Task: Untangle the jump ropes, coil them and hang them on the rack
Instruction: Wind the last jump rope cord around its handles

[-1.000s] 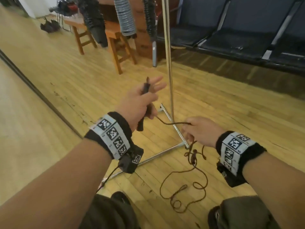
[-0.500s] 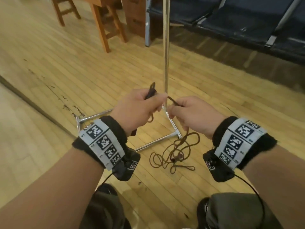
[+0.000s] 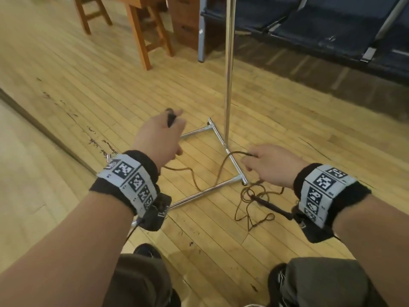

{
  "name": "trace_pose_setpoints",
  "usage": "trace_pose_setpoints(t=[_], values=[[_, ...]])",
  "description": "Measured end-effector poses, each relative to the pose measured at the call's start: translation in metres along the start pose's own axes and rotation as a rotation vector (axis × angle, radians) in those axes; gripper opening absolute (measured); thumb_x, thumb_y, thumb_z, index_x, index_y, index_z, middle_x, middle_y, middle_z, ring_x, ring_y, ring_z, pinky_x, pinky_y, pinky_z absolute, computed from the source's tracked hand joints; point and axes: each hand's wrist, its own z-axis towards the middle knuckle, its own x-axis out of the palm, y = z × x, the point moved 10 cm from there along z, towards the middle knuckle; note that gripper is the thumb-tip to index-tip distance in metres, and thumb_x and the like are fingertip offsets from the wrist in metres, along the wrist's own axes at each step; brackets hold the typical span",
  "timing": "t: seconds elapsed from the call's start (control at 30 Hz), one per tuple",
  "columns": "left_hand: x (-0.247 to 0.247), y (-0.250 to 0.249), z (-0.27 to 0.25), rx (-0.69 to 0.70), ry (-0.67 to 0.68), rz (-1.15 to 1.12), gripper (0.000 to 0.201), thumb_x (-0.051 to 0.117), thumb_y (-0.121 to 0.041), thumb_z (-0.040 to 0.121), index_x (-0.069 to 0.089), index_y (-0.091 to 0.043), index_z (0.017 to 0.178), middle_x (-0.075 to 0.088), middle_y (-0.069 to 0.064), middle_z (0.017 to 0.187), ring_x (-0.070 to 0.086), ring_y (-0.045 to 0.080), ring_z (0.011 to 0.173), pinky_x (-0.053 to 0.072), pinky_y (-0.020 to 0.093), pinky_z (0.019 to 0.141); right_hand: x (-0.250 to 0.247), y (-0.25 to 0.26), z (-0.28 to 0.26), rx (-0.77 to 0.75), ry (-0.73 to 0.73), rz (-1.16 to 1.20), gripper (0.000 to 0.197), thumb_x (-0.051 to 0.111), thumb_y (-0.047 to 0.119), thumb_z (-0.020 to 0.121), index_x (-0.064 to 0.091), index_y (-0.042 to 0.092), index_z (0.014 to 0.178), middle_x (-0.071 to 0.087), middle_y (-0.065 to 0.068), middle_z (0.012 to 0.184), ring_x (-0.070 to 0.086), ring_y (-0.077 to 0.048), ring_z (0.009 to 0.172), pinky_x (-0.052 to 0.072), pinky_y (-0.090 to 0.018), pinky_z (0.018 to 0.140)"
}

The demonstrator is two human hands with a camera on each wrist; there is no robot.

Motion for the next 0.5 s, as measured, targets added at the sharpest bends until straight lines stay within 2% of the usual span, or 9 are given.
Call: trace_pose_setpoints(t=[0.03, 0.1, 0.17, 0.23, 0.33, 0.4, 0.5], values=[[0.016, -0.009, -0.006, 0.049, 0.087, -0.068, 0.033, 0.057, -0.047, 0.105, 0.064, -0.042, 0.137, 0.080, -0.002, 0.092, 0.068, 0.008, 0.057, 0.060, 0.028, 0.056, -0.003, 0.012, -0.002, -0.038, -0.020, 0.045, 0.029, 0.049, 0.039, 0.104, 0.068, 0.022, 0.089, 0.056, 0.006, 0.064, 0.049, -0.005, 0.049, 0.042, -0.025, 0.049], [0.050, -0.027, -0.020, 0.122, 0.288, -0.179, 0.028, 0.059, -0.044, 0.105, 0.068, -0.043, 0.131, 0.080, -0.005, 0.107, 0.070, 0.016, 0.064, 0.062, 0.038, 0.065, -0.005, 0.034, -0.007, -0.121, -0.029, 0.129, 0.026, 0.052, 0.038, 0.100, 0.068, 0.025, 0.084, 0.059, 0.003, 0.066, 0.055, -0.011, 0.056, 0.049, -0.035, 0.056], [0.075, -0.039, -0.032, 0.183, 0.433, -0.128, 0.024, 0.056, -0.044, 0.106, 0.069, -0.040, 0.126, 0.080, 0.002, 0.096, 0.069, 0.019, 0.063, 0.063, 0.040, 0.065, -0.008, 0.050, -0.013, -0.188, -0.039, 0.246, 0.025, 0.054, 0.033, 0.097, 0.069, 0.022, 0.081, 0.057, 0.002, 0.063, 0.054, -0.019, 0.058, 0.049, -0.043, 0.059], [0.084, -0.044, -0.036, 0.214, 0.487, -0.038, 0.026, 0.053, -0.051, 0.106, 0.071, -0.034, 0.112, 0.077, 0.001, 0.077, 0.066, 0.016, 0.057, 0.061, 0.041, 0.065, -0.012, 0.055, -0.015, -0.226, -0.053, 0.349, 0.025, 0.055, 0.029, 0.095, 0.069, 0.018, 0.079, 0.052, 0.006, 0.058, 0.047, -0.019, 0.056, 0.043, -0.042, 0.058], [0.074, -0.049, -0.029, 0.235, 0.423, 0.004, 0.036, 0.061, -0.055, 0.101, 0.070, -0.022, 0.088, 0.062, -0.009, 0.059, 0.054, 0.011, 0.050, 0.052, 0.035, 0.056, -0.015, 0.050, -0.016, -0.246, -0.057, 0.407, 0.022, 0.059, 0.031, 0.094, 0.072, 0.018, 0.083, 0.046, -0.001, 0.061, 0.042, -0.023, 0.057, 0.038, -0.042, 0.060], [0.063, -0.052, -0.023, 0.246, 0.348, -0.055, 0.032, 0.068, -0.049, 0.098, 0.072, -0.020, 0.085, 0.054, -0.011, 0.056, 0.048, 0.012, 0.049, 0.046, 0.032, 0.053, -0.011, 0.044, -0.014, -0.245, -0.028, 0.414, 0.021, 0.061, 0.033, 0.095, 0.073, 0.019, 0.087, 0.047, -0.003, 0.064, 0.042, -0.023, 0.059, 0.038, -0.042, 0.061], [0.043, -0.052, -0.016, 0.261, 0.199, -0.084, 0.028, 0.066, -0.048, 0.100, 0.071, -0.025, 0.084, 0.053, -0.013, 0.054, 0.048, 0.009, 0.050, 0.047, 0.027, 0.053, -0.003, 0.027, -0.010, -0.196, 0.047, 0.427, 0.021, 0.060, 0.034, 0.098, 0.071, 0.020, 0.087, 0.049, 0.001, 0.063, 0.045, -0.020, 0.059, 0.043, -0.041, 0.063]])
